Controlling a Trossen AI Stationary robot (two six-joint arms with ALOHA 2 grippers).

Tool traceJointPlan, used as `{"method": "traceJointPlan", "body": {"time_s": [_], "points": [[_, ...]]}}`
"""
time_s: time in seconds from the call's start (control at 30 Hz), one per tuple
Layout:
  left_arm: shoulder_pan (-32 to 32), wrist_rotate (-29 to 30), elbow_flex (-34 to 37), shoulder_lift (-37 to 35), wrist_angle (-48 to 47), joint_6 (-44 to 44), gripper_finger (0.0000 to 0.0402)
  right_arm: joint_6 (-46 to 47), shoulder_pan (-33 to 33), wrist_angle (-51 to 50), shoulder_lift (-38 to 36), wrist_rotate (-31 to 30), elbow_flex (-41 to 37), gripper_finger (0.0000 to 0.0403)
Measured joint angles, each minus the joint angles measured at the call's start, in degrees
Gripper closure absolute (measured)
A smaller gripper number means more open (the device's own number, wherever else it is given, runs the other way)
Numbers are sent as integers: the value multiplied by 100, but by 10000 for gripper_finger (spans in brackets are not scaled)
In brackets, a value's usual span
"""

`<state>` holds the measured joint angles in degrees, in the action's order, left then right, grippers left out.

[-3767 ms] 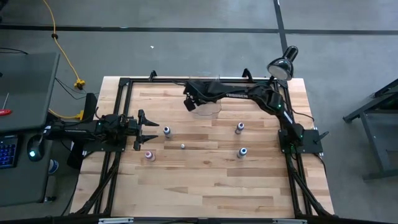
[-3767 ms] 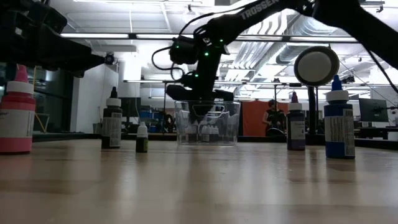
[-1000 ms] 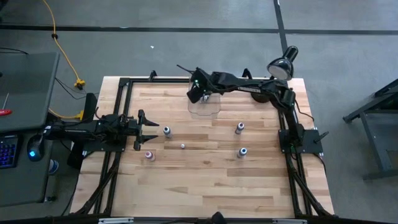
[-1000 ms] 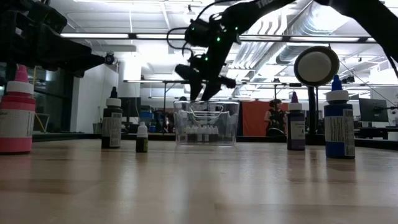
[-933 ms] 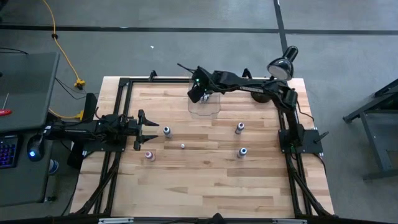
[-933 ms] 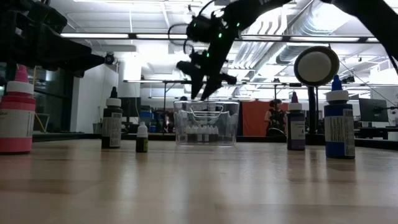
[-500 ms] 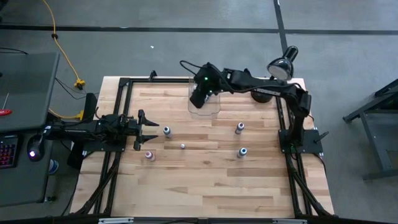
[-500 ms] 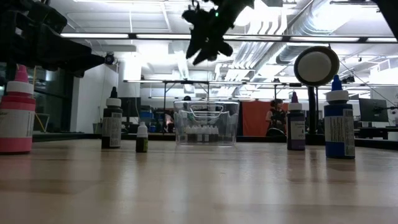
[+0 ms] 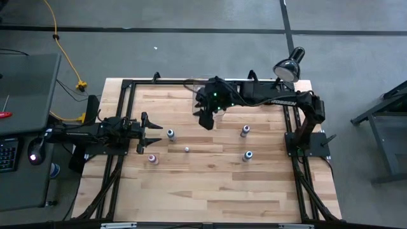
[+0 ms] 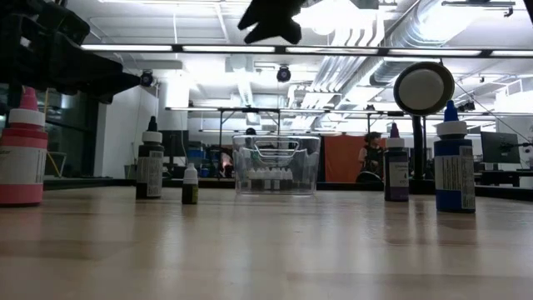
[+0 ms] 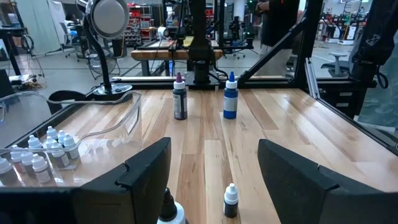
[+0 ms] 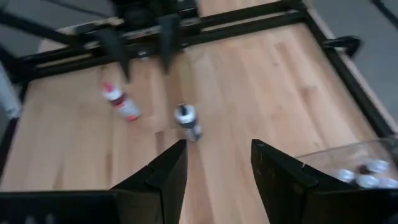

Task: Pick & Place food coloring
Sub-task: Put the small food coloring bottle into the transparent bin

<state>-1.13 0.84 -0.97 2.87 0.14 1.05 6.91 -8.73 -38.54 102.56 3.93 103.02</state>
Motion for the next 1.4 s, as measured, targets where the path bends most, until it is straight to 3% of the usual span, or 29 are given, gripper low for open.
{"method": "traceJointPlan", "body": {"time_s": [0.3,0.47,0.77,0.97,1.17,1.4], "points": [[-2,0,-2,0,-2,0,163,-201,543,-71,61,31,212,236],[0,2,-2,0,-2,1,163,-219,785,-738,503,42,1184,235],[0,-4,0,0,-2,-1,163,-420,1059,-2167,1987,35,3161,235],[0,-6,-2,0,0,1,163,-594,1268,-1306,2283,192,2721,235],[-2,-13,0,0,0,0,163,-733,1395,-1440,2621,-192,2638,235],[-1,-12,-1,0,0,0,163,-364,1416,-1881,2986,-226,2645,235]]}}
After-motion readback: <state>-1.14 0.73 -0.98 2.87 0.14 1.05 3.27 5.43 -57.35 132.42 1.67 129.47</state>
